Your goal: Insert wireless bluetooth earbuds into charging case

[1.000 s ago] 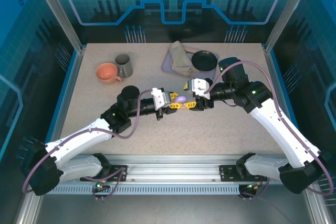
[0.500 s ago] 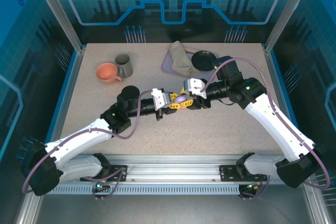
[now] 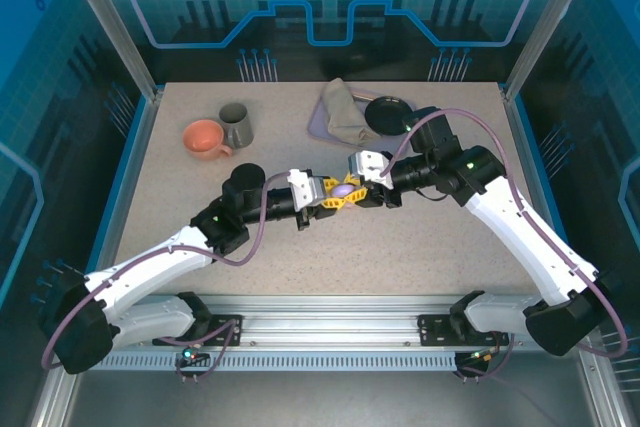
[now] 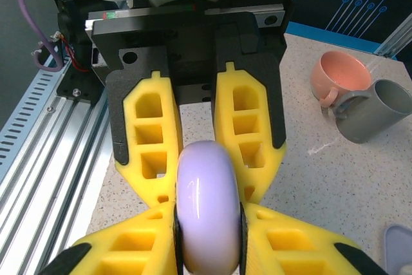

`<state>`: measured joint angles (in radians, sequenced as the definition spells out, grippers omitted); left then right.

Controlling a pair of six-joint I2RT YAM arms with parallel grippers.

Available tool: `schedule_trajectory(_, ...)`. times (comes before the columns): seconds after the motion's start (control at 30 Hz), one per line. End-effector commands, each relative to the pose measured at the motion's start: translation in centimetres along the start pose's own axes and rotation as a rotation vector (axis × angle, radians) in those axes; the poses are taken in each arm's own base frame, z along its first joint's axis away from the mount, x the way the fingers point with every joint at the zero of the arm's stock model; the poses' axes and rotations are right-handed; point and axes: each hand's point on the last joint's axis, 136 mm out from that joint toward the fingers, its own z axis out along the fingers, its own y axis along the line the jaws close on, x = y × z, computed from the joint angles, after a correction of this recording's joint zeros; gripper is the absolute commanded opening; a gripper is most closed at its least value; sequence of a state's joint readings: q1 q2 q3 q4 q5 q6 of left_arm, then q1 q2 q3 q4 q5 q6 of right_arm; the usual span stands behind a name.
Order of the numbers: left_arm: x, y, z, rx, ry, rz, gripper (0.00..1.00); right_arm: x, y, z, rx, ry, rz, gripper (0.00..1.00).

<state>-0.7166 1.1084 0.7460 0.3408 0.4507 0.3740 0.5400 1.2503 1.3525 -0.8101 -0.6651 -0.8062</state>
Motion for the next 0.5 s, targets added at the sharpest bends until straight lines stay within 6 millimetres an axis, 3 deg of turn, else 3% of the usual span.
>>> schedule_trajectory(0.0, -2.0, 0.0, -0.5, 0.000, -0.040, 0.039, 0.33, -1.1, -0.1, -1.3, 0.009, -0.036, -0.002, 0.26)
schedule_trajectory(0.23, -0.9, 0.3, -1.7, -0.075, -0.022, 0.038, 0.58, 1.6, -0.7, -1.8, 0.054, 0.027, 0.066, 0.26)
schedule_trajectory(0.47, -0.8, 1.0, -4.5, -0.209, -0.020, 0.059, 0.67, 7.5, -0.9, 0.9, 0.050, 0.172, 0.253, 0.25)
